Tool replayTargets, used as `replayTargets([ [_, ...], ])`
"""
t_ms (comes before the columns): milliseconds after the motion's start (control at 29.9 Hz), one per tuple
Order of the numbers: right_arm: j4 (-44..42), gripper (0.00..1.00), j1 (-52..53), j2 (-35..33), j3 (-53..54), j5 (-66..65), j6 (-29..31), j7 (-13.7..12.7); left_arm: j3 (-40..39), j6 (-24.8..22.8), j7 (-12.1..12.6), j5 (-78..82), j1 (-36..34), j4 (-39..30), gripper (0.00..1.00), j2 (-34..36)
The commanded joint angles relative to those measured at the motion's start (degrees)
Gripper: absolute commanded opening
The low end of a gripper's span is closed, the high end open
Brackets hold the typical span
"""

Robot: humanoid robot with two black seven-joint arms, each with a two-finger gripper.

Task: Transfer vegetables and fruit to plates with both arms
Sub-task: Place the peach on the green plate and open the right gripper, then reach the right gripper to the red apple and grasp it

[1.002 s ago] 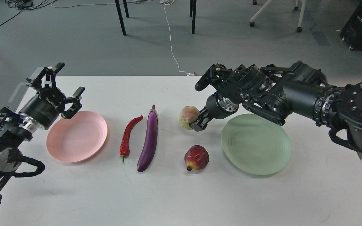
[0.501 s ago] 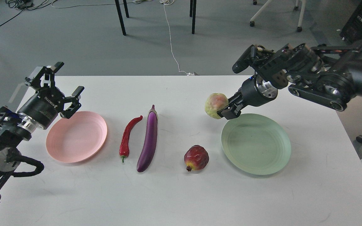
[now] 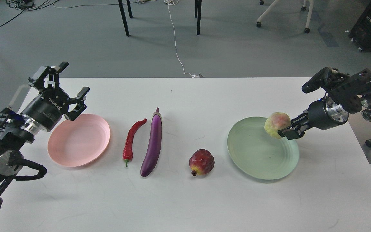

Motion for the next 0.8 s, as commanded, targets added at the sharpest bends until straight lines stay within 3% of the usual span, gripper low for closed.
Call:
replayTargets([
  [0, -2.3, 0.64, -1.4, 2.3, 0.2, 0.0, -0.2, 0.0, -0.1, 0.0, 0.0, 0.0, 0.0, 0.0, 0.98, 0.4],
  [167, -2.8, 0.94, -2.4, 4.0, 0.5, 0.1, -0.1, 0.0, 0.0, 0.0, 0.0, 0.0, 0.0, 0.0, 0.98, 0.7],
  [301, -1.9, 0.96, -1.7, 3.6, 2.9, 0.4, 0.3, 0.0, 0.0, 0.0, 0.0, 0.0, 0.1, 0.0, 0.98, 1.4],
  [534, 8.6, 0.96, 3.8, 4.6, 7.8, 2.4, 1.0, 0.0, 0.2, 0.0, 0.0, 0.4, 0.0, -0.1, 0.98, 1.8],
  [768, 12.2, 0.96, 4.0, 13.9, 7.9, 7.3, 1.0, 0.0, 0.3, 0.0, 0.0, 0.5, 0.9, -1.9, 0.98, 3.9],
])
